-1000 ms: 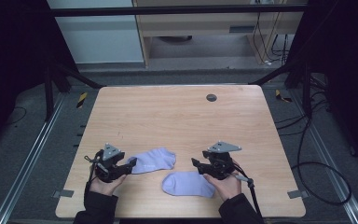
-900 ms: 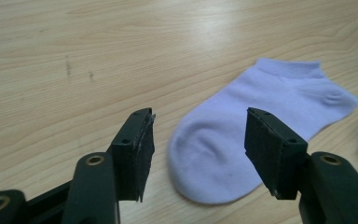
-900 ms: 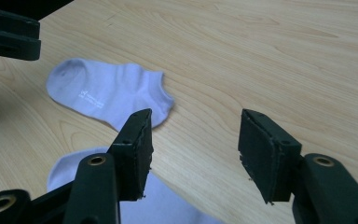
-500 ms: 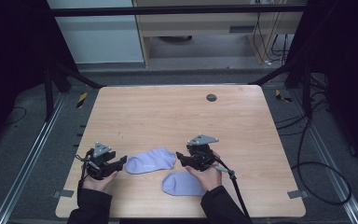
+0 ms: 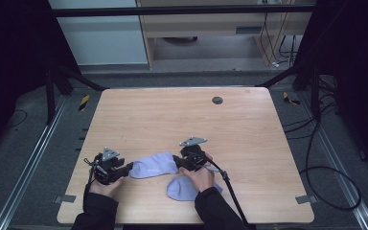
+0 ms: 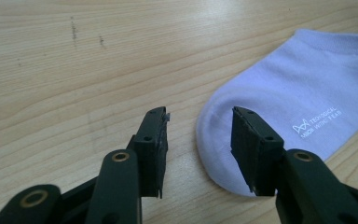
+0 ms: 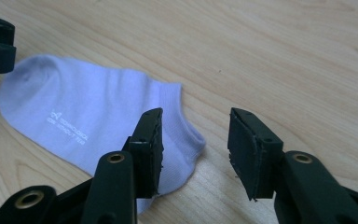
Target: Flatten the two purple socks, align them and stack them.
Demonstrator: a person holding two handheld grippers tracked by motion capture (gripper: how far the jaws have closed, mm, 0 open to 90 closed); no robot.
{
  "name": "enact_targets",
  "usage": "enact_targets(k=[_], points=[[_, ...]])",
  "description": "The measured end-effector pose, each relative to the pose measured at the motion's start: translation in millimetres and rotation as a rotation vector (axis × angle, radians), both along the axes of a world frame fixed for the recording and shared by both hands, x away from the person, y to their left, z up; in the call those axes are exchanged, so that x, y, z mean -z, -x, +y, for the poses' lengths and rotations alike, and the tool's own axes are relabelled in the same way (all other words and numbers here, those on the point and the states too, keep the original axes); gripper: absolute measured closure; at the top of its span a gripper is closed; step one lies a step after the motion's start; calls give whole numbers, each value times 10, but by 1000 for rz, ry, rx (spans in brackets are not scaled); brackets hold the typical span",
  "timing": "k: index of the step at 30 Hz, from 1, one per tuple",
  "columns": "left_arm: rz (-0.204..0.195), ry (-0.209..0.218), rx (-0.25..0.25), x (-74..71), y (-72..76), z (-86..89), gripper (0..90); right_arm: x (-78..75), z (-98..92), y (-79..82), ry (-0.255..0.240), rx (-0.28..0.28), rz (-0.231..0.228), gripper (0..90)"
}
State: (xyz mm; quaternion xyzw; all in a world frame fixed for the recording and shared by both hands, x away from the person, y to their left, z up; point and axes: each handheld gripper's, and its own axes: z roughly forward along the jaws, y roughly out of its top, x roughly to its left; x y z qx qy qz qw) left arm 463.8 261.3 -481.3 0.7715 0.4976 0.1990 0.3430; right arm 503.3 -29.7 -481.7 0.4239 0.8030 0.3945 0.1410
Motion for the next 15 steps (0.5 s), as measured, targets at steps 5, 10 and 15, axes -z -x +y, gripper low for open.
enact_targets(k=[5, 10, 15], points=[[22, -8, 14, 29, -14, -33, 636, 58, 53, -7, 23, -9, 12, 603], [65, -16, 9, 72, -41, -40, 704, 115, 80, -22, 68, -13, 13, 650], [84, -10, 13, 78, -52, -38, 792, 129, 93, -19, 72, -15, 13, 711]])
